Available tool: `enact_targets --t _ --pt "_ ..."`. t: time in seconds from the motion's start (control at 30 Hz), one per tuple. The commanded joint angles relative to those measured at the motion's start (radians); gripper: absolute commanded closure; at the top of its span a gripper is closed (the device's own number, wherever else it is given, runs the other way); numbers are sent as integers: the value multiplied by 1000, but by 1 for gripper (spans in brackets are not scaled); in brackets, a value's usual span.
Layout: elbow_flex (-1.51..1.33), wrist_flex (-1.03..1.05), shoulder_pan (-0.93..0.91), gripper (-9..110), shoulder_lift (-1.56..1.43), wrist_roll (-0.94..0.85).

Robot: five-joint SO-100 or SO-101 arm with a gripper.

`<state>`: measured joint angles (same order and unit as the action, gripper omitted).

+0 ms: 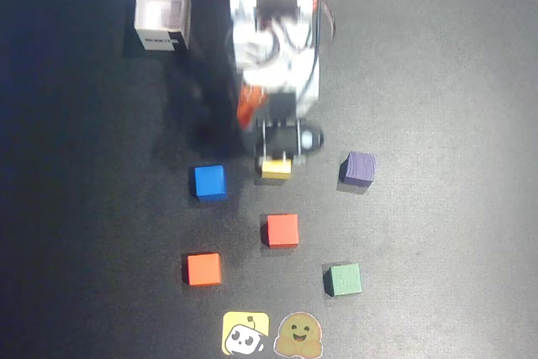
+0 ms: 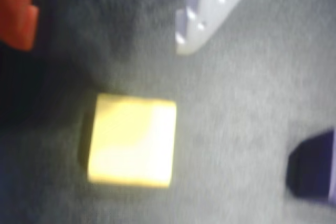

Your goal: Put the yellow cube on top of the green cube.

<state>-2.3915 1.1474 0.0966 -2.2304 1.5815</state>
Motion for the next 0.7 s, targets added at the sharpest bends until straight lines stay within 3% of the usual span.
enact_targets --t 0.0,0.67 --pt "114 -26 12 79 120 8" --pt "149 -221 61 79 411 74"
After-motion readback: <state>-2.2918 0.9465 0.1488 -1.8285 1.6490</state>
